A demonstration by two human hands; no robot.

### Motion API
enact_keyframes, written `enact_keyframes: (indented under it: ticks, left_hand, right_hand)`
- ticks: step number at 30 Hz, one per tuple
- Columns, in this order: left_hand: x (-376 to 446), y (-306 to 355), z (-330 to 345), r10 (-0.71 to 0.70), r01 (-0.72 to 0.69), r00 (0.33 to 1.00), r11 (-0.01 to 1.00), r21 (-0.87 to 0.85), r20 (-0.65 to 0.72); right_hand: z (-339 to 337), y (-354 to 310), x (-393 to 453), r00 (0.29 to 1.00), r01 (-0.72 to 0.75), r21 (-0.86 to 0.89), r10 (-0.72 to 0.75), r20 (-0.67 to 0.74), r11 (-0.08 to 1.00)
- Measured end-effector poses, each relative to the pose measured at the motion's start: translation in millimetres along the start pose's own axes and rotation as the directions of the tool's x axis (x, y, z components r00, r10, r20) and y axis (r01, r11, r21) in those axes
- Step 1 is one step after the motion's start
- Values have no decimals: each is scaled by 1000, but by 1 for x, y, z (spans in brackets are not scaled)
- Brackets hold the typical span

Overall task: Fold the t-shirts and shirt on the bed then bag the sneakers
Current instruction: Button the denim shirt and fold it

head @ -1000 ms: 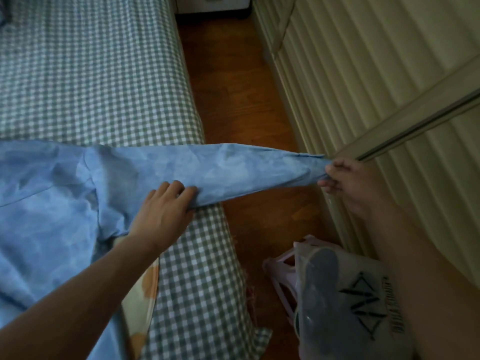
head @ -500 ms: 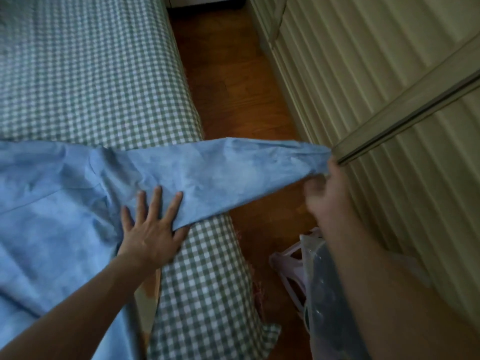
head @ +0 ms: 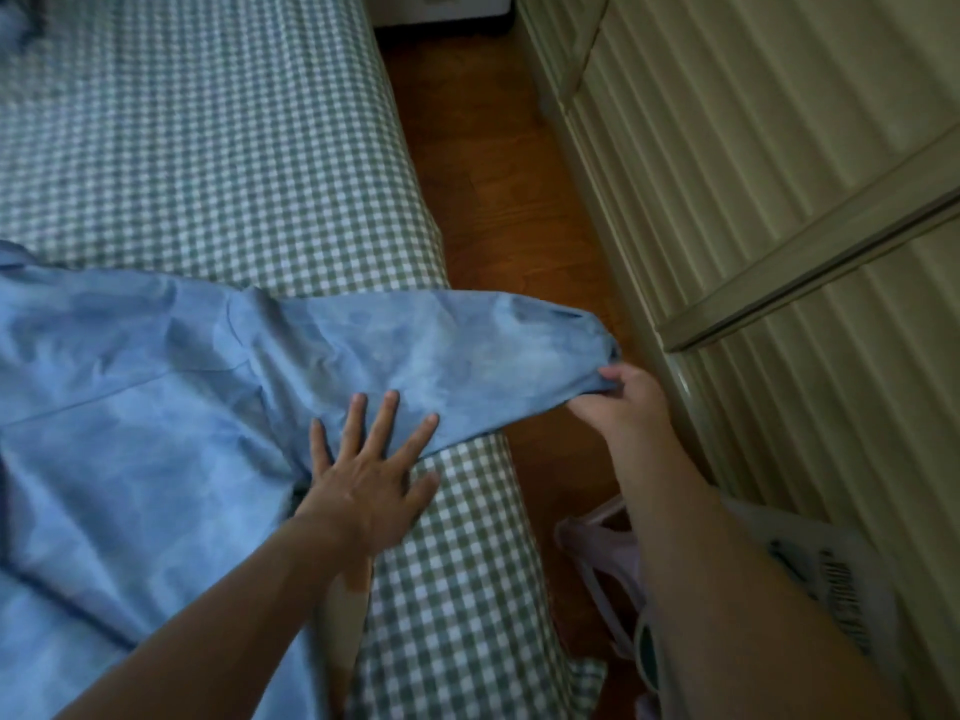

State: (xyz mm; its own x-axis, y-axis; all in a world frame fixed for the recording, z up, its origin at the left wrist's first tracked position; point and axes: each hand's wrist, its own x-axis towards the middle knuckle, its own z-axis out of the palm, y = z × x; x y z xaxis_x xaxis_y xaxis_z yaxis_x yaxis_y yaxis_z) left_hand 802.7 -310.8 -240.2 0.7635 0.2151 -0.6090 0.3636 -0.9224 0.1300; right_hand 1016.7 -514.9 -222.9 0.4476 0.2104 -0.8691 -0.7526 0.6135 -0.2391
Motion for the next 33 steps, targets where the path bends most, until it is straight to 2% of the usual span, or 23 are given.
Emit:
enact_keyframes:
  ticks: [2,3,4,5,6,7,8,9,10,11,13,15,17,18,19,20,22,23,25,27,28,31,33]
  left_hand:
    - [3,-1,-25,41,-25,995,986,-164,96]
    - [-2,-5,-42,67,-35,995,931,-364,77]
    - [-15,-12,-62,63,-39,998,779,-626,16]
    - [-34,-23,-84,-2,-42,999,518,-854,-50]
    - [-59,-41,-106,-107,-64,990,225,-972,-90]
    - [-88,-66,-125,-206,-96,975,-36,-995,-87]
    - [-122,-94,-141,-267,-132,962,-244,-961,-64]
    - [-156,-125,-152,-299,-170,953,-394,-903,-49]
    - [-189,-158,-157,-318,-205,947,-492,-846,-44]
    - [-220,-189,-157,-340,-243,939,-551,-798,-51]
    - [-275,-249,-142,-410,-308,911,-624,-718,-34]
    - [-312,-294,-112,-437,-325,899,-686,-651,12]
    - [-328,-325,-69,-420,-264,902,-720,-642,99]
    - [-331,-335,-43,-404,-222,902,-734,-641,151]
    - [-332,-342,-16,-387,-157,896,-735,-660,219]
    - [-330,-347,10,-392,-79,873,-700,-709,289]
    - [-323,-356,57,-525,9,775,-547,-837,352]
    - [-321,-361,77,-612,8,716,-474,-880,336]
    - [-325,-368,95,-703,-66,653,-424,-903,282]
    - [-342,-370,102,-779,-85,583,-341,-936,231]
    - [-351,-371,106,-804,-38,552,-289,-957,221]
    - [-363,-374,113,-849,219,494,-89,-972,189]
    - [-356,-379,114,-864,335,492,74,-939,108]
  right_hand:
    - [23,-7,-38,996,67,-142,-58,66,988]
    - [38,-11,-61,987,144,-240,-123,101,960]
    - [55,-12,-85,971,212,-291,-167,171,933]
    - [76,-11,-111,946,271,-322,-189,263,907]
    - [101,-5,-132,917,318,-350,-192,348,881]
    - [127,7,-154,886,362,-385,-186,424,849]
    - [153,25,-171,863,384,-433,-149,483,815]
    - [180,53,-183,854,430,-490,-166,494,758]
    - [207,88,-201,820,504,-543,-173,546,672]
    - [225,132,-218,765,614,-586,-216,607,529]
    - [234,242,-245,637,770,-605,-190,747,203]
    - [199,351,-254,550,832,-551,-38,834,-66]
    - [138,438,-250,496,858,-432,234,836,-277]
    - [105,472,-246,466,860,-317,362,808,-400]
    - [74,495,-239,471,842,-230,459,753,-488]
    - [47,508,-231,481,829,-191,494,725,-526]
    - [7,510,-219,532,795,-273,408,742,-541]
    - [-4,500,-215,579,750,-354,296,760,-559]
    - [-10,467,-202,653,595,-514,0,757,-618]
    - [-3,428,-189,669,440,-592,-193,718,-675]
    - [3,413,-185,686,384,-601,-219,694,-701]
    - [20,387,-174,753,247,-591,-233,616,-768]
    - [32,384,-165,724,245,-606,-273,634,-757]
